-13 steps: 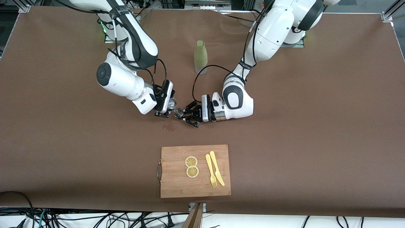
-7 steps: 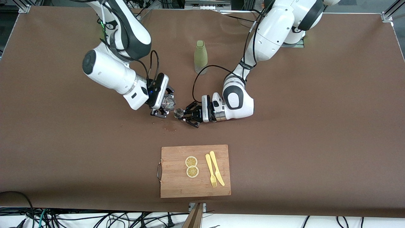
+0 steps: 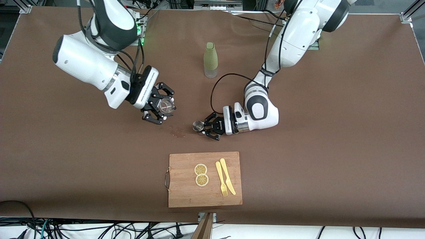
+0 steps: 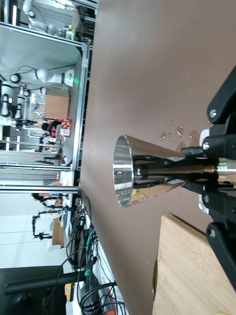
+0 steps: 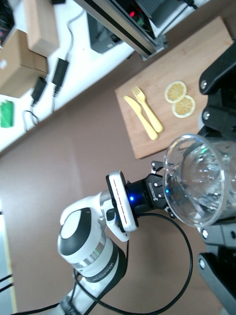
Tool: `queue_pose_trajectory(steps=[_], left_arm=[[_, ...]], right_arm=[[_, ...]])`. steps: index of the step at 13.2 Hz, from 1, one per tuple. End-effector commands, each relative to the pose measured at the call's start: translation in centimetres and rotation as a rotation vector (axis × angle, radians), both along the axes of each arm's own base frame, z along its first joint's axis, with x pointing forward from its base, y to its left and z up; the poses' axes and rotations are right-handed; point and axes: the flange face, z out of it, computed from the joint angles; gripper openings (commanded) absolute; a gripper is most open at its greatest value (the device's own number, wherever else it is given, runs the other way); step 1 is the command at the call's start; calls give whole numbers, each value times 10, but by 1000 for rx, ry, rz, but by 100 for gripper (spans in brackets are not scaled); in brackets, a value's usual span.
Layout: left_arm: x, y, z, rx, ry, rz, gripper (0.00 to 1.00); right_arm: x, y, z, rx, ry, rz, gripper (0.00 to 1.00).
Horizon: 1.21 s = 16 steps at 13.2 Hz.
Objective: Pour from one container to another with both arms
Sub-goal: 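Move the glass cup back down while the left gripper carries the jigger back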
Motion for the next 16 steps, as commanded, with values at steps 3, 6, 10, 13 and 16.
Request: queue_pose_trajectory(steps=[3, 6, 10, 13, 16], left_arm=[[-14, 75, 6, -30, -17, -62, 0], [-10, 130, 3, -52, -10, -136, 0], [-21, 250, -4, 5, -12, -143, 0], [-25, 345, 0, 19, -10, -230, 0], [-40, 415, 4, 25, -20, -283, 0]], right_arm=[[17, -35, 14, 179, -61, 27, 27], [35, -83, -16, 247, -61, 99, 28], [50, -148, -92, 318, -77, 253, 28], [52, -198, -156, 338, -115, 333, 28], [41, -242, -232, 405, -123, 392, 29]])
